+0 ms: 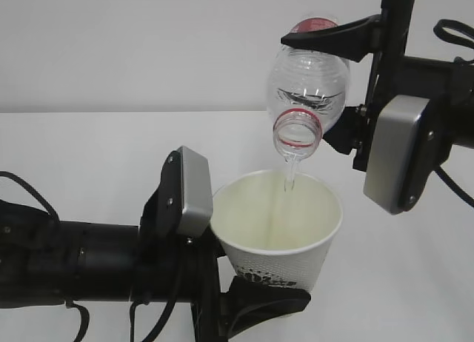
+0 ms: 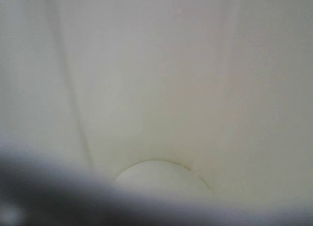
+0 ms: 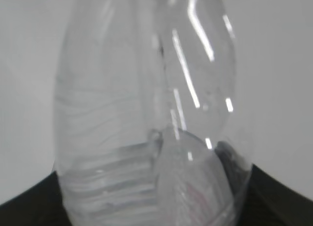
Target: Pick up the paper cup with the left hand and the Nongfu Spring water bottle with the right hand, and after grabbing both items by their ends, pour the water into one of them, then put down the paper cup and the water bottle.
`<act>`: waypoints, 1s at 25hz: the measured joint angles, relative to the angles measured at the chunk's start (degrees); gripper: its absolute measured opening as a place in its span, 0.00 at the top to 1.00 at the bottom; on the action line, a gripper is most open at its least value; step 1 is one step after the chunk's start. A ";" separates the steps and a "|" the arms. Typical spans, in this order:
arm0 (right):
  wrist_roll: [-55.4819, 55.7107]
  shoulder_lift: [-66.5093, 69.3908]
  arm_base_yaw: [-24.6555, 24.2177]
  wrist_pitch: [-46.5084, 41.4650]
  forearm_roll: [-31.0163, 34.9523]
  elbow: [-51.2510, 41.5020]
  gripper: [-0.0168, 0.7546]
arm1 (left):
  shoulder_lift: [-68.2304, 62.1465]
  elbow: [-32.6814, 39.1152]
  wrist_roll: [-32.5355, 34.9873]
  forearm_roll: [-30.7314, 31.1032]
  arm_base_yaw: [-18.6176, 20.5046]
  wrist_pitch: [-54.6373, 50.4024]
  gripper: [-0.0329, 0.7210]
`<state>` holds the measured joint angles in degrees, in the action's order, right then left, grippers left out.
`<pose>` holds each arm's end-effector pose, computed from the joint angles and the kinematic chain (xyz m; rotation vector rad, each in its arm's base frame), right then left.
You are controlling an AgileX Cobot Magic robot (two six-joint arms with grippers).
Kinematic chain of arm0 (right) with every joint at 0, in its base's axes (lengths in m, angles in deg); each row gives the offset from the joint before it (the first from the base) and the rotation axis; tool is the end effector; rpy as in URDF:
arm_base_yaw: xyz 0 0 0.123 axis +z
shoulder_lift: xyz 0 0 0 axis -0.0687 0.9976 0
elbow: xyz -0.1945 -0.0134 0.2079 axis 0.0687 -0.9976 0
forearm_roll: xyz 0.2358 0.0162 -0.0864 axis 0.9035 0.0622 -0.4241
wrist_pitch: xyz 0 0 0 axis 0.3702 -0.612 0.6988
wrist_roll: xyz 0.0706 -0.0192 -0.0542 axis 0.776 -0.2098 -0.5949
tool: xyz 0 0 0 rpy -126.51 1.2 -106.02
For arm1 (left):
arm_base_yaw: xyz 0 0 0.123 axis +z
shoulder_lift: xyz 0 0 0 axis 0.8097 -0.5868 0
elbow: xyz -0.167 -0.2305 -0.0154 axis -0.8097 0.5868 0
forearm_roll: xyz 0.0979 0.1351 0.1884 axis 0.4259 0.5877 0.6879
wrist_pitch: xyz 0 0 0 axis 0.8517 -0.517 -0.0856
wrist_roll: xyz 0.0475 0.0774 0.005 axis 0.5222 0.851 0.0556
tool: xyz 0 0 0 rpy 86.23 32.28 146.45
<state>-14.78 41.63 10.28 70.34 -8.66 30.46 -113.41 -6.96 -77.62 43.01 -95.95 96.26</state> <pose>0.2524 0.1260 0.2720 -1.5580 0.5279 -0.4155 0.1842 -0.2423 0.1534 1.2495 1.5192 -1.0351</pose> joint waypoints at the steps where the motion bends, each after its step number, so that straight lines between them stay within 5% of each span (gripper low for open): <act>1: 0.00 0.00 0.00 0.00 0.00 0.00 0.30 | 0.00 -0.28 0.00 0.00 0.00 0.00 0.31; 25: -0.83 0.00 0.00 0.12 0.00 0.00 0.30 | 0.00 -0.40 -0.10 1.66 0.00 -0.22 0.31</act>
<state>-15.61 41.63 10.28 70.46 -8.66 30.46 -113.41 -7.36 -77.72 44.67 -95.95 96.05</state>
